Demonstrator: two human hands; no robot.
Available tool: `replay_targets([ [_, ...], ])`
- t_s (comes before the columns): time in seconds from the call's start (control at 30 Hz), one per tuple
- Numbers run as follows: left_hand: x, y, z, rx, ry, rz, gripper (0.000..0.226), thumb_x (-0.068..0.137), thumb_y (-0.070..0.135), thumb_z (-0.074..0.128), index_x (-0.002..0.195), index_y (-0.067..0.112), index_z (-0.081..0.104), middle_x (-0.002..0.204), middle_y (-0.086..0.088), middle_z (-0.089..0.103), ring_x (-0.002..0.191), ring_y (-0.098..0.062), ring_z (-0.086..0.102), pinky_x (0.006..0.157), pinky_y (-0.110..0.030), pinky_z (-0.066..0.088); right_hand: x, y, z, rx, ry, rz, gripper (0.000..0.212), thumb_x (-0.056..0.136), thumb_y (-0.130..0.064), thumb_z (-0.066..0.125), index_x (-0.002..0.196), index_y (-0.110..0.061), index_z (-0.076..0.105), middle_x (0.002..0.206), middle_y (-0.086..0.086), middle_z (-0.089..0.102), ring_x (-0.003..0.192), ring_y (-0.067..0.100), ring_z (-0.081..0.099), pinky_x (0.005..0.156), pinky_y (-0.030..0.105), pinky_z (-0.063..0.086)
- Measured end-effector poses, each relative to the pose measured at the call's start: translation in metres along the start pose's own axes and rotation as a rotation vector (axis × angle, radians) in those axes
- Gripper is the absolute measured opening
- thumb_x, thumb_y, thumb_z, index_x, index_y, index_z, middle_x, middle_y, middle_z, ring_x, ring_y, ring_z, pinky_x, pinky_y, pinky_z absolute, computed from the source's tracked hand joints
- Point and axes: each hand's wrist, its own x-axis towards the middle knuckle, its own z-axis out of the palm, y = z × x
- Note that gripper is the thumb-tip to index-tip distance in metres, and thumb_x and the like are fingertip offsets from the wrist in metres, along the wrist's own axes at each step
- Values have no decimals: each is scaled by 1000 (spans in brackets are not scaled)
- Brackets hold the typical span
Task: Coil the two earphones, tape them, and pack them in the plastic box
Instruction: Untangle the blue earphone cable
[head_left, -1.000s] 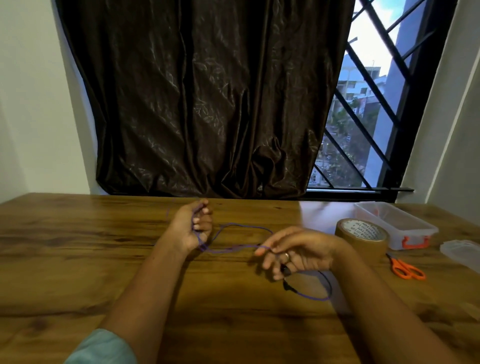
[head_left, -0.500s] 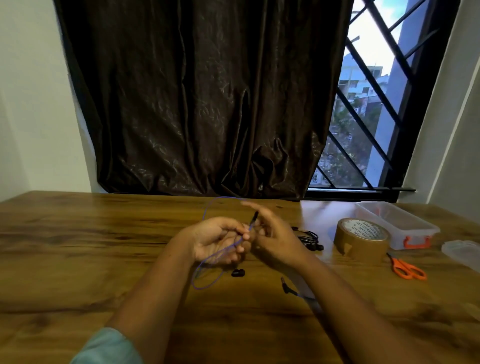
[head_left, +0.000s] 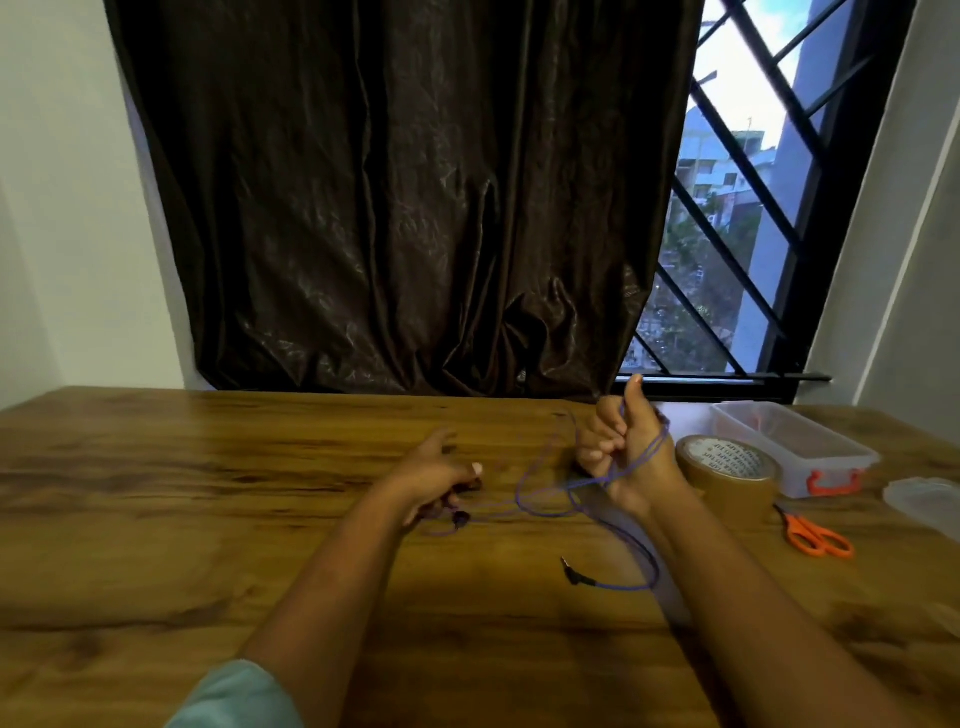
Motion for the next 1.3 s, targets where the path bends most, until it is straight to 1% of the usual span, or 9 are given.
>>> replay_targets([
  [0.13,-10,5,-17,-272,-70,56,88,80,4,69,142,43,21,120,-1,62,89,-15,64,59,-24,53,0,-14,-14,-85,-60,7,58,84,-57,33,42,-18,41,36,-7,26,27,3,20,30,7,19],
  [0.3,-16,24,29,-93,-207,302,68,78,-15,53,133,25,45,137,-1,46,118,-15,48,74,-25,46,-4,-6,11,58,-207,18,56,84,-55,31,47,-15,44,39,-6,16,33,5,7,34,7,17],
  [0.5,-26,35,64,-84,-473,237,11,92,7,51,102,10,55,57,3,66,45,-2,58,46,-13,44,-5,0,15,55,-134,-130,56,84,-56,31,47,-16,45,34,-8,24,25,1,19,35,4,19],
  [0.67,-12,23,28,135,-68,389,13,83,24,67,72,20,62,72,-16,60,65,-25,59,67,-33,48,-2,-10,4,-30,-17,-173,64,95,-52,22,48,-16,45,35,-9,23,27,1,16,38,5,15],
  [0.77,-8,17,-12,154,191,474,19,83,24,68,65,27,60,57,11,52,57,-2,47,59,-23,37,-1,-14,-3,-430,91,-301,59,101,-44,25,54,-11,41,36,-9,28,28,4,23,37,11,21],
  [0.87,-1,7,-49,130,473,521,16,72,43,70,63,35,62,52,12,53,52,0,44,58,-27,36,3,-11,-21,-1445,55,-574,45,97,-38,44,66,-9,60,55,-1,53,55,7,51,57,27,35],
  [0.93,3,0,-54,144,561,540,19,68,53,64,63,35,60,51,11,50,49,-2,40,55,-28,34,5,-1,-22,-1885,-140,-439,22,94,-30,52,98,-16,68,80,6,67,80,18,63,65,27,35],
  [1.2,-6,23,-9,447,437,727,14,79,32,71,74,20,64,63,9,48,55,-2,45,54,-24,34,-6,-1,-11,-1986,-394,27,77,80,-9,61,146,-31,27,123,5,38,122,33,35,95,36,35],
  [1.3,-7,26,5,479,362,779,13,80,31,70,78,19,66,73,10,52,60,-2,47,57,-24,36,-13,-5,9,-2186,-266,-219,77,82,-13,58,147,-33,21,143,2,32,132,30,28,104,43,28],
])
